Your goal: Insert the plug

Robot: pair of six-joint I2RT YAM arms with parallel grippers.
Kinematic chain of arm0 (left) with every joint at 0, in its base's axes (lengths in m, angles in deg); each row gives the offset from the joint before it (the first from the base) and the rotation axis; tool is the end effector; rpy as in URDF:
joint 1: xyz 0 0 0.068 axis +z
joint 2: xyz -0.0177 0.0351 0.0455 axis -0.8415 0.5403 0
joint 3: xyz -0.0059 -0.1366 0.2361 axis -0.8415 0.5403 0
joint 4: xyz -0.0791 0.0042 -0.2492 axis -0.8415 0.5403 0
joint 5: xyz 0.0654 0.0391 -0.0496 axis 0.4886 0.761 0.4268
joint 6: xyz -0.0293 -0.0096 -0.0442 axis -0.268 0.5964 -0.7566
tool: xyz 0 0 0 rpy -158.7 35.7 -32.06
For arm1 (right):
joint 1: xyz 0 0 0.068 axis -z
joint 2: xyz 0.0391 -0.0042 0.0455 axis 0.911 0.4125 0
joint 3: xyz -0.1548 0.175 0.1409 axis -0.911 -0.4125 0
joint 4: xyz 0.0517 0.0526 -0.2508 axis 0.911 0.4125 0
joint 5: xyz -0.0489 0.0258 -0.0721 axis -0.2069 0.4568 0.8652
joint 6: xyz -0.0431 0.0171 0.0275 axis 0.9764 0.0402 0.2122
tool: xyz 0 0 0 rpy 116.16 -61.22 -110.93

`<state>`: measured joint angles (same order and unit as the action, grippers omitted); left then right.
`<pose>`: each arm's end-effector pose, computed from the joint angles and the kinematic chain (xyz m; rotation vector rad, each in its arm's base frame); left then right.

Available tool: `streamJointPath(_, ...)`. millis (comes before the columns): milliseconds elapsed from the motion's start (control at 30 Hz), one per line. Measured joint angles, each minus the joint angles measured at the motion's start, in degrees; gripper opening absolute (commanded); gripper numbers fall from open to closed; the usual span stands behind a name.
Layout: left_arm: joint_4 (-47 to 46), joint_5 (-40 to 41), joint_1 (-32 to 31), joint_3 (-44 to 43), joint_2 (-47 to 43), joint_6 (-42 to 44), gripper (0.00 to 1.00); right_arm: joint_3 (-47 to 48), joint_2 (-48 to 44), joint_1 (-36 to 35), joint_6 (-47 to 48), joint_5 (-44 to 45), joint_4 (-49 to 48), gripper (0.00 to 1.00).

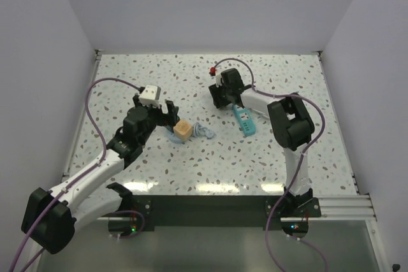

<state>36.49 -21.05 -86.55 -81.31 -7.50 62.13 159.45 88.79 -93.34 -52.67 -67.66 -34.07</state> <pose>0.2013 -0.1043 0.2645 0.0867 1.7941 -0.3522 0.4075 0.2158 0.1539 -0.6168 2.2942 0.2781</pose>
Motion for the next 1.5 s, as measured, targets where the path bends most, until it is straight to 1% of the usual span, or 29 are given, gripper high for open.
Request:
streamJointPath(33, 0.0, 0.0, 0.0, 0.0, 0.0, 0.0, 0.95, 0.3, 0.2, 0.4, -0.1, -0.2, 0.2, 0.38)
streamJointPath(100, 0.0, -0.2, 0.0, 0.0, 0.0, 0.0, 0.95, 0.7, 0.3, 1.2, -0.1, -1.5, 0.4, 0.26)
streamJointPath(133, 0.0, -0.5, 0.0, 0.0, 0.0, 0.1, 0.95, 0.7, 0.3, 1.6, -0.3, -2.2, 0.4, 0.11)
streamJointPath(167, -0.1, -1.0, 0.0, 0.0, 0.0, 0.1, 0.95, 0.7, 0.3, 1.9, -0.4, -3.2, 0.3, 0.03)
streamJointPath(200, -0.2, -1.7, 0.0, 0.0, 0.0, 0.2, 0.94, 0.6, 0.3, 2.3, -0.4, -4.1, 0.3, 0.0)
streamJointPath(367, -2.4, -7.9, 0.0, 0.1, 0.2, 1.6, 0.92, -2.3, -1.7, 3.8, -2.5, -9.6, -0.9, 0.0)
streamJointPath(533, -6.0, -13.5, -0.1, 1.0, 1.4, 2.5, 0.91, -9.8, -10.0, 4.9, -8.7, -17.0, -5.9, 0.0)
streamJointPath(700, -8.7, -14.8, -2.2, 1.0, 6.1, 2.5, 0.9, -19.6, -22.7, 5.0, -18.0, -24.2, -19.7, 0.0)
streamJointPath(800, -10.3, -16.3, -3.3, 1.1, 8.9, 2.2, 0.9, -24.0, -27.6, 4.9, -23.4, -28.1, -28.5, 0.0)
streamJointPath(867, -13.5, -18.1, -3.6, 1.8, 9.6, 1.3, 0.9, -27.3, -29.5, 4.9, -27.5, -30.8, -35.3, 0.0)
streamJointPath(1033, -22.2, -23.4, -4.8, 3.3, 9.6, -1.0, 0.91, -33.3, -30.4, 4.9, -37.0, -37.0, -48.9, 0.0)
streamJointPath(1200, -30.8, -28.8, -6.8, 4.1, 9.7, -3.6, 0.91, -36.2, -30.5, 4.9, -45.0, -40.8, -60.5, 0.0)
streamJointPath(1367, -36.1, -31.0, -7.5, 4.2, 11.3, -6.1, 0.91, -38.2, -30.5, 4.8, -52.9, -43.5, -72.2, 0.0)
streamJointPath(1500, -40.4, -32.2, -7.5, 5.0, 11.9, -8.5, 0.92, -39.3, -30.5, 4.2, -57.8, -45.0, -77.3, 0.0)
